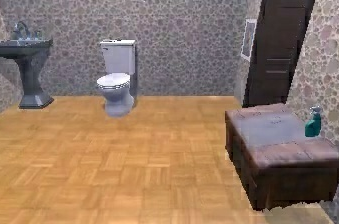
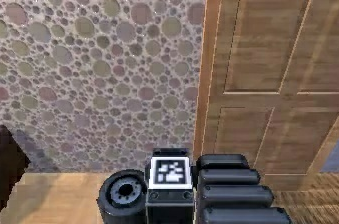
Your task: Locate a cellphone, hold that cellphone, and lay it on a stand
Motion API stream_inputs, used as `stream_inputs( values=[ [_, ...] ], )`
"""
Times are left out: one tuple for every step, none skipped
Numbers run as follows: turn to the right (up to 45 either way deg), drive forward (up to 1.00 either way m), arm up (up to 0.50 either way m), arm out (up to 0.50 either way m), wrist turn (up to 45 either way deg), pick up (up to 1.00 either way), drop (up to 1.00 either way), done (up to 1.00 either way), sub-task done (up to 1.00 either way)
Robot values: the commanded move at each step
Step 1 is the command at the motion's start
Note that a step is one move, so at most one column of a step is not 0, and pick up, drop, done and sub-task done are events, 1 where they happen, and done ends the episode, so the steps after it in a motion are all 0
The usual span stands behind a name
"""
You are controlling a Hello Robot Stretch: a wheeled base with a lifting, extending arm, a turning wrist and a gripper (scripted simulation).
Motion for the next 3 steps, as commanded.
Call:
stream_inputs(
  values=[
    [-3.0,0.00,0.00,0.00,0.0,0.00,0.00,0.00,0.00],
    [0.0,1.00,0.00,0.00,0.0,0.00,0.00,0.00,0.00],
    [0.0,1.00,0.00,0.00,0.0,0.00,0.00,0.00,0.00]
  ],
)
